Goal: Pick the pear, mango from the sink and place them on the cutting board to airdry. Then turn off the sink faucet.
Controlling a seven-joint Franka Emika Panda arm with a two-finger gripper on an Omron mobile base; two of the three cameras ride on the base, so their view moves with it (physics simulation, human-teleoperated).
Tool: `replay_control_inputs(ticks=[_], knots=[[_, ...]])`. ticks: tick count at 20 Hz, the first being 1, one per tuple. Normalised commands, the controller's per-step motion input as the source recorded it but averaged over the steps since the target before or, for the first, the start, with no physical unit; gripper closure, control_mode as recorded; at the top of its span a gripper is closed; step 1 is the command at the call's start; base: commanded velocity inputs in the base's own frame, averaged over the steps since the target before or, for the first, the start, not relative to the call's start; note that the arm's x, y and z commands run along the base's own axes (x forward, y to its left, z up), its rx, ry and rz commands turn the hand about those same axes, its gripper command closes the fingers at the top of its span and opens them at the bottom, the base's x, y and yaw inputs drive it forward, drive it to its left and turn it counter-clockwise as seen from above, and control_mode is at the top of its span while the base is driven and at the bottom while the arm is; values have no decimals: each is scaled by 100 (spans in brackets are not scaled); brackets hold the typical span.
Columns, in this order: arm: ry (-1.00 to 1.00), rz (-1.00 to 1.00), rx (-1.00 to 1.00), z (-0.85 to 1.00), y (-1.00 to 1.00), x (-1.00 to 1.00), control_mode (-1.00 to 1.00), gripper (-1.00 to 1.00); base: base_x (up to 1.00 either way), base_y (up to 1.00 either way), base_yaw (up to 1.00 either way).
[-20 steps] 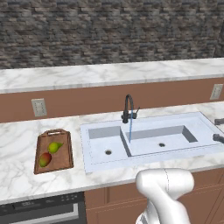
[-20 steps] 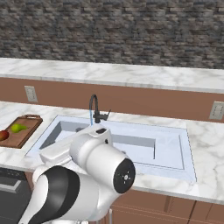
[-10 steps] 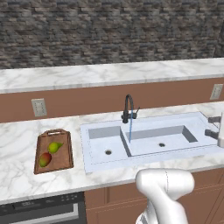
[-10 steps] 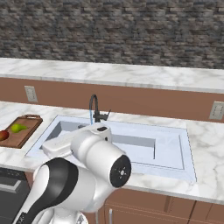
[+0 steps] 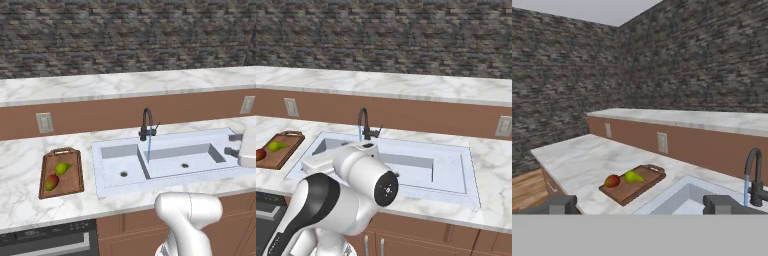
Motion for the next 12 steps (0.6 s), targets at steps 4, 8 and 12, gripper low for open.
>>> replay_control_inputs(ticks=[4,8,12], knots=[[-5,-3,0,-12,29,10,-100,-100,0,0,0],[-7,-6,0,-10,16,9,-100,-100,0,0,0],[-5,-11,1,-23,2,8,-100,-100,0,0,0]])
